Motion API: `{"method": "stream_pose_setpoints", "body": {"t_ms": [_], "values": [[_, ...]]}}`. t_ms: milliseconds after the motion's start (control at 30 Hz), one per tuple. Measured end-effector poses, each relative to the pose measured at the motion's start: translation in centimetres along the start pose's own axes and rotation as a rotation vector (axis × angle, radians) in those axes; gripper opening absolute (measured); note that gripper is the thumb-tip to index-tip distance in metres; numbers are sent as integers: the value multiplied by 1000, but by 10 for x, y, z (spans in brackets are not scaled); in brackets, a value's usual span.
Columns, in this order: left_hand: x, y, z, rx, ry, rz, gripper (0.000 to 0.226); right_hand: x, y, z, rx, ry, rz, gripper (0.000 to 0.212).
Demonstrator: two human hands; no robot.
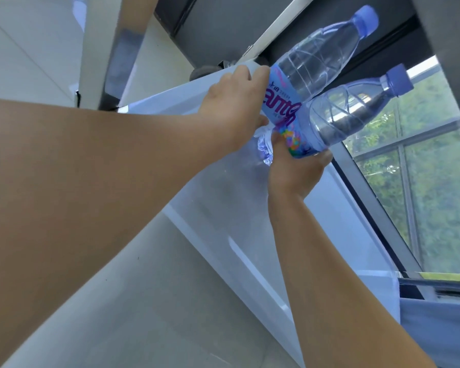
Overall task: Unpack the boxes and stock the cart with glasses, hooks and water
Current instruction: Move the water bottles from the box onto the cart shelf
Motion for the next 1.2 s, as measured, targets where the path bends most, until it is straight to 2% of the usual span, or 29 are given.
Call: {"method": "stream_pose_setpoints", "body": {"t_ms": [233,400,600,900,1200], "values": [[16,-9,-12,7,-26,41,58,-2,1,1,-44,-15,11,61],[15,-11,-19,147,-11,37,51,-8,0,-1,-39,-1,22,67],[9,-13,-22,128,-22,63,50,-31,-7,-11,5,17,65,74],[9,-16,-20,145,6,83,47,-69,-7,-28,1,26,-55,72],[7,-16,-21,120,15,80,48,-76,-9,-33,10,30,-53,71]]}}
Point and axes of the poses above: each hand's wrist, its own x-axis away from the middle knuckle, its own z-axis out of the back of the hand, y = z × x, the point moved 10 cm from there along -x, towards the middle knuckle, and after that the axes turned 14 degrees about -z, right-handed, at the moved point
